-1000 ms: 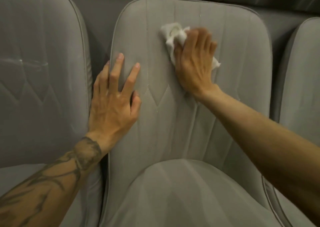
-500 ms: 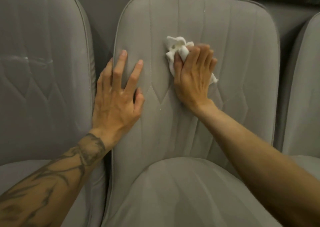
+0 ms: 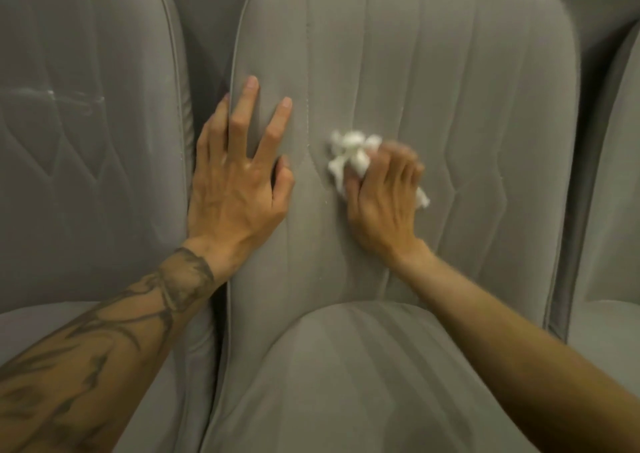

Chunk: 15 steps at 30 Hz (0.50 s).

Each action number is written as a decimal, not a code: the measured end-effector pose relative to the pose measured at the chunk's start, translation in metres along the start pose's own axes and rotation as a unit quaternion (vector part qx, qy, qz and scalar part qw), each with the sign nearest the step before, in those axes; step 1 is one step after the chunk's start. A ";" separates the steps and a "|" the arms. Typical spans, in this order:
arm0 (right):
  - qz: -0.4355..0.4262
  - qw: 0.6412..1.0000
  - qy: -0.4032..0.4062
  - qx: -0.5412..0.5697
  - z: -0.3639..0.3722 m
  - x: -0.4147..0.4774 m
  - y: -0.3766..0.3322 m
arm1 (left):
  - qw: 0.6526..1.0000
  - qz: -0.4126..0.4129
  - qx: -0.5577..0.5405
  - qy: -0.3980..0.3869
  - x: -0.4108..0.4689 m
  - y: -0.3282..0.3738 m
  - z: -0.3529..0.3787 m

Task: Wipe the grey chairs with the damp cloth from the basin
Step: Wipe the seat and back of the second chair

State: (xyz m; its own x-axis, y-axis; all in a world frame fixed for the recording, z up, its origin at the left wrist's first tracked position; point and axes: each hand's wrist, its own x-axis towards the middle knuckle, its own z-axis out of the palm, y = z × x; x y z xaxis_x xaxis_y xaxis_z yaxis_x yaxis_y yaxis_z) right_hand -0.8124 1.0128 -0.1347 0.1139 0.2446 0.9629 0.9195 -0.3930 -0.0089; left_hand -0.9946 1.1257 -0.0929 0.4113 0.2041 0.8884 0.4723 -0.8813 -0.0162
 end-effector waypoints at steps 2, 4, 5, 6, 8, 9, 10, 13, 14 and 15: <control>-0.055 0.994 -0.087 0.021 -0.009 -0.049 -0.004 | 1.000 -0.003 -0.002 -0.002 0.000 0.001 -0.001; -0.103 0.989 -0.104 0.020 -0.012 -0.047 0.007 | 1.000 -0.003 -0.004 -0.004 0.001 0.002 -0.002; -0.101 0.991 -0.090 0.013 -0.010 -0.033 0.014 | 1.000 -0.002 -0.005 -0.006 0.001 0.002 -0.002; -0.080 0.995 -0.062 0.001 -0.008 -0.015 0.019 | 1.000 -0.001 -0.007 -0.008 0.001 0.002 -0.001; -0.009 1.000 0.010 -0.017 -0.001 0.014 0.021 | 1.000 -0.003 -0.006 -0.004 0.000 0.001 -0.001; 0.018 0.999 0.031 -0.017 0.001 0.016 0.017 | 1.000 -0.003 -0.006 -0.001 0.000 0.002 -0.001; 0.029 0.999 0.035 -0.007 0.003 0.007 0.012 | 1.000 -0.002 -0.006 -0.001 0.000 0.002 -0.001; -0.039 0.997 -0.052 0.027 -0.003 -0.061 -0.001 | 1.000 -0.001 -0.005 -0.008 0.002 0.002 -0.002; -0.083 0.991 -0.102 0.026 -0.008 -0.085 0.000 | 1.000 -0.002 -0.003 -0.009 0.002 0.002 -0.002; -0.125 0.982 -0.143 0.021 -0.013 -0.101 0.004 | 1.000 -0.003 -0.003 -0.010 0.002 0.003 -0.002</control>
State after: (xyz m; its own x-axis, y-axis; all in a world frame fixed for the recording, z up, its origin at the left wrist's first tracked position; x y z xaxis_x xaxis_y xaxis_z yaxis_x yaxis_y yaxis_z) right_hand -0.8251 0.9752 -0.2286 -0.0223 0.5696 0.8216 0.9464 -0.2528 0.2010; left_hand -0.9943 1.1226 -0.0905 0.4246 0.2186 0.8786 0.4704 -0.8824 -0.0077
